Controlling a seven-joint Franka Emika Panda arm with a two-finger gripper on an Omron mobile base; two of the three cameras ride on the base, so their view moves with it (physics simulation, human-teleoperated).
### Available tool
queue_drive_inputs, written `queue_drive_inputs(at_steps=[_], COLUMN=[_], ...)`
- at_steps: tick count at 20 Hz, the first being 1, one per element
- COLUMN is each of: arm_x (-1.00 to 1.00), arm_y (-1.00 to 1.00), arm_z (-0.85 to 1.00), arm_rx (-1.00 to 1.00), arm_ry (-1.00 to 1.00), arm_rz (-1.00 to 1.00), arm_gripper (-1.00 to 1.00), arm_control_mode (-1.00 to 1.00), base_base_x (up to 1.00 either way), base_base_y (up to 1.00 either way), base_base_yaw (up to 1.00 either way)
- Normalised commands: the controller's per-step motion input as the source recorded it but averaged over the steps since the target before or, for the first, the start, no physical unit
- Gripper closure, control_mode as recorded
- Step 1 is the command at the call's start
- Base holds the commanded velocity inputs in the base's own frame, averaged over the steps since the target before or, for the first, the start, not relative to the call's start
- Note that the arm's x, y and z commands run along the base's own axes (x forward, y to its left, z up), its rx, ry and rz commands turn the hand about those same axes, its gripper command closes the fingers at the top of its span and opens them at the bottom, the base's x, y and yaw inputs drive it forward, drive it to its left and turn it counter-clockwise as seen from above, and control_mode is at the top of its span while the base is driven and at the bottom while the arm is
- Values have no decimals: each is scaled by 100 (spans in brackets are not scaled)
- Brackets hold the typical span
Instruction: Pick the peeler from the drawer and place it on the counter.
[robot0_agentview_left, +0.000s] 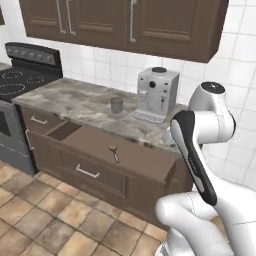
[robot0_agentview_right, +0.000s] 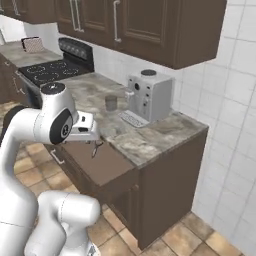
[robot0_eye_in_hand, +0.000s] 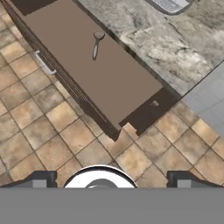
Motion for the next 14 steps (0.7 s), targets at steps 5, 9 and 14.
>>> queue_drive_inputs(at_steps=[5,9,14], arm_x=[0,0,0], arm_y=[0,0,0], arm_z=[0,0,0], arm_rx=[0,0,0], arm_ry=[0,0,0], arm_rz=[0,0,0], arm_gripper=[-100,-100,-100], arm_control_mode=[100,100,100], base_base_x=[0,0,0], base_base_y=[-57,-61,-74], base_base_yaw=[65,64,57])
